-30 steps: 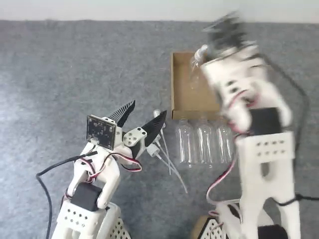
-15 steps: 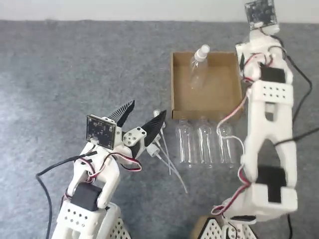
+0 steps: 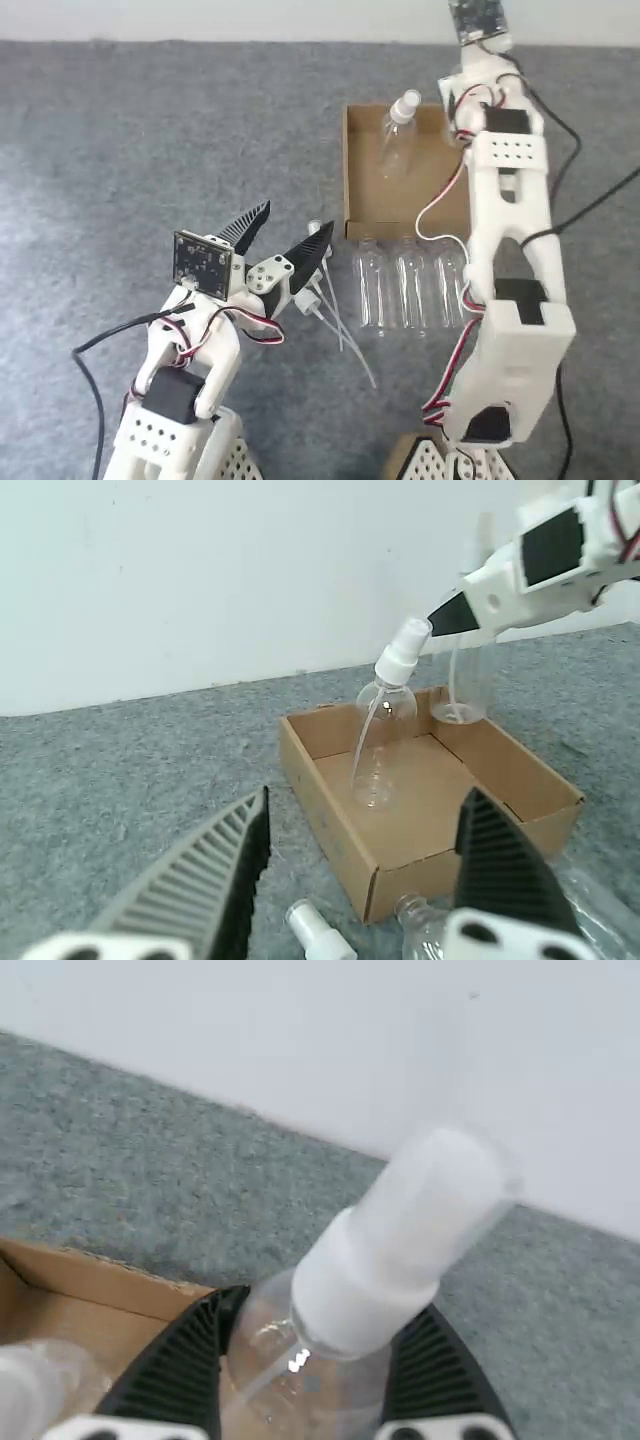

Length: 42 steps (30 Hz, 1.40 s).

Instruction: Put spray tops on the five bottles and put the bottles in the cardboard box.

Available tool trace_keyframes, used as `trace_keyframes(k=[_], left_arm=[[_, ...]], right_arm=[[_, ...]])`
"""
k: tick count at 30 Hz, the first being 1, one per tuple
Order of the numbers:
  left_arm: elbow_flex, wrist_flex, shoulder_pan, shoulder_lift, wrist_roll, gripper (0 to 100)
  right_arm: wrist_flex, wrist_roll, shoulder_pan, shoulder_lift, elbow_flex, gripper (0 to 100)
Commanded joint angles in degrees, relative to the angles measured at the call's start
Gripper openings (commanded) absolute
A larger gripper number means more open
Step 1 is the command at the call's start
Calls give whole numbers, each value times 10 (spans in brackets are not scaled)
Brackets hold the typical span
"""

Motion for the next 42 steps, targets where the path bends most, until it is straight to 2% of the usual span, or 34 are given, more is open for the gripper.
trace_keyframes(k=[1, 20, 36, 38, 42], left_arm=[[-8, -19, 0, 6, -7, 279], [-4, -20, 2, 6, -7, 279], [-4, -20, 2, 6, -7, 279], [-4, -20, 2, 6, -8, 279], [-4, -20, 2, 6, -8, 279]], right_arm=[[-36, -34, -14, -7, -49, 6], [-116, -43, -15, 91, -48, 6], [-115, -43, -15, 127, -48, 8], [-111, -43, -16, 127, -48, 38], [-109, -40, -27, 125, -48, 167]])
